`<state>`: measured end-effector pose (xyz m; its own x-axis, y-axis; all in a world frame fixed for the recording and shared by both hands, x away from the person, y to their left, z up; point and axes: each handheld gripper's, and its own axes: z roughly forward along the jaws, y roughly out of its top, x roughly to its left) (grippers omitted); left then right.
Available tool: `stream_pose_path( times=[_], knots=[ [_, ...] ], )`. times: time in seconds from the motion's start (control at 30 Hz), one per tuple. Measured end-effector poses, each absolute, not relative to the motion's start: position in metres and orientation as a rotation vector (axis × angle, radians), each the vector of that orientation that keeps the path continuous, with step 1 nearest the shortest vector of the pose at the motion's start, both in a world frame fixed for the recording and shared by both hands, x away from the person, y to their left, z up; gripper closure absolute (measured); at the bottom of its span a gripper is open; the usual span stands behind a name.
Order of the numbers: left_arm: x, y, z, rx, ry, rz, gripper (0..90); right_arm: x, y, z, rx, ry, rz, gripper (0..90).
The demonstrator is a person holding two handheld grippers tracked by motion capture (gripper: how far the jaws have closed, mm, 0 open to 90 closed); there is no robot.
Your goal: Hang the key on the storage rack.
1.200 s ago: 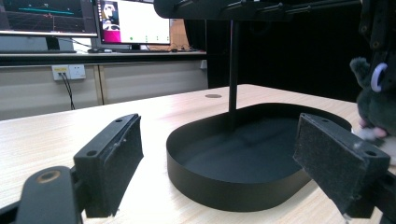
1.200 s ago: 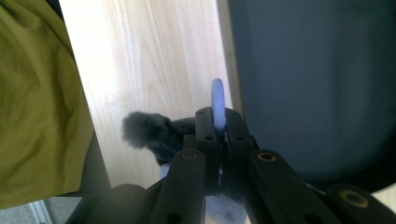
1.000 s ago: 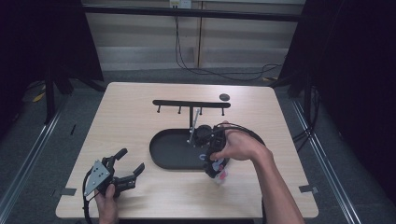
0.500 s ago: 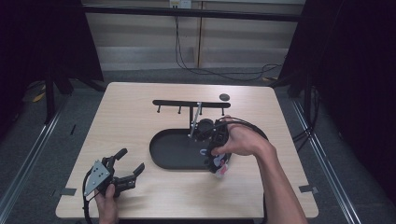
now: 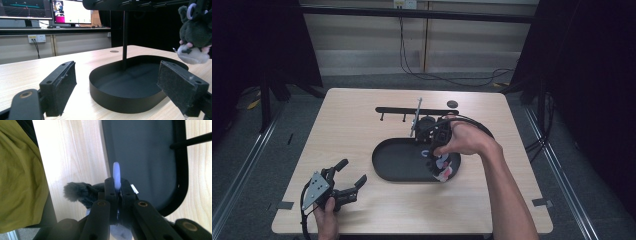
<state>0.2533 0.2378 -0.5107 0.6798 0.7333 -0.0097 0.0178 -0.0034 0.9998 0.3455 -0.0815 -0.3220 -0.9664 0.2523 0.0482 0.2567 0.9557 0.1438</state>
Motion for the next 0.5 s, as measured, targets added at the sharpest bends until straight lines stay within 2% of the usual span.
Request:
stream_pose_path(
  times=[0.5],
  knots=[
    [0.253, 0.238, -0.511, 1.484, 0.656, 0.632, 15.2, 0.376, -0.077, -0.320, -0.396, -3.053, -0.219, 87.0]
  ],
)
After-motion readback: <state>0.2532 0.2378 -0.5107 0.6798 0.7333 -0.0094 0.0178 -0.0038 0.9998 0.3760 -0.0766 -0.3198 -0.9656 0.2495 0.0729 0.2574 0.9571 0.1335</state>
